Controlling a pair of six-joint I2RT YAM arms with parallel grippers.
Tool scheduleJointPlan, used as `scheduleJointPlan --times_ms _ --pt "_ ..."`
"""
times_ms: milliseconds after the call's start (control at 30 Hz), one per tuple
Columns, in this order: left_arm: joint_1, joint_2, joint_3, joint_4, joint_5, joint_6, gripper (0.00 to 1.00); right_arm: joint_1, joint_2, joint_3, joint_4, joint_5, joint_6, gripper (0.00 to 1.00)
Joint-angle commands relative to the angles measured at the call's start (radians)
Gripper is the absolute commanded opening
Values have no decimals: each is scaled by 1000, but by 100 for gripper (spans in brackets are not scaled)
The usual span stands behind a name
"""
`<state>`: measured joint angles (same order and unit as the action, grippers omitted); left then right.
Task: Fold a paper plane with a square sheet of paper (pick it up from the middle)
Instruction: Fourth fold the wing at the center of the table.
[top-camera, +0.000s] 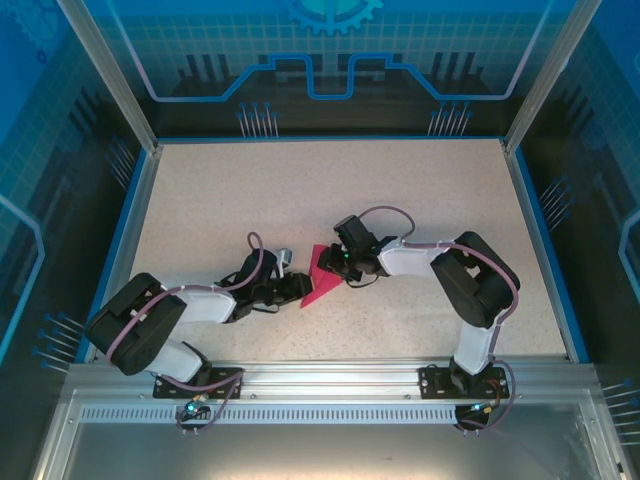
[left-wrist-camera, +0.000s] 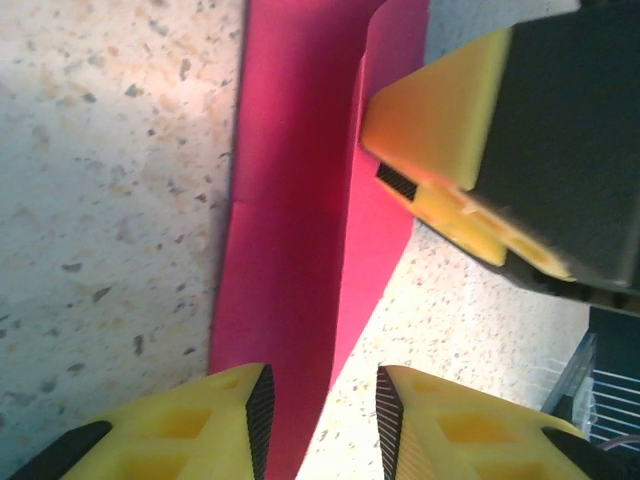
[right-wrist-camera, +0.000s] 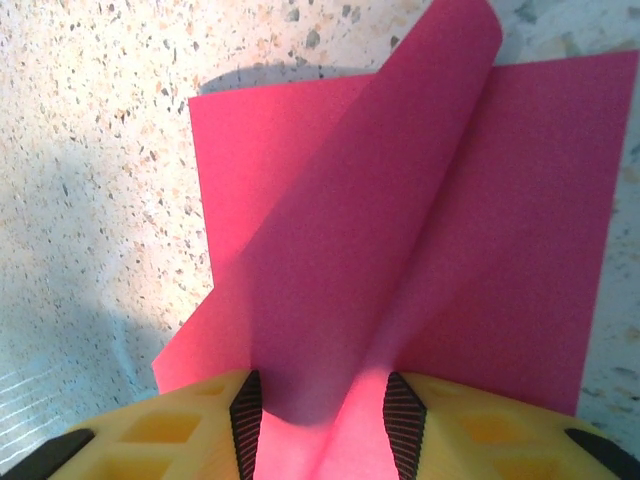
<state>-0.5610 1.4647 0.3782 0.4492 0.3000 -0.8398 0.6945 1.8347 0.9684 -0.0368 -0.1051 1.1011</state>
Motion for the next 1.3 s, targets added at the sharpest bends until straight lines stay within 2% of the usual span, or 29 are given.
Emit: scheduleJointPlan --times_ms 0,567,900,1267 --pt "-2 -10 33 -64 -18 59 35 4 63 -16 -167 76 20 42" --pt "-14 112 126 -77 -29 107 31 11 81 4 -186 63 36 43" --pt "-13 140 123 -91 -27 85 9 1 -39 -10 -123 37 -47 45" --pt "-2 154 103 25 89 17 4 -15 -140 -76 -6 -47 -175 44"
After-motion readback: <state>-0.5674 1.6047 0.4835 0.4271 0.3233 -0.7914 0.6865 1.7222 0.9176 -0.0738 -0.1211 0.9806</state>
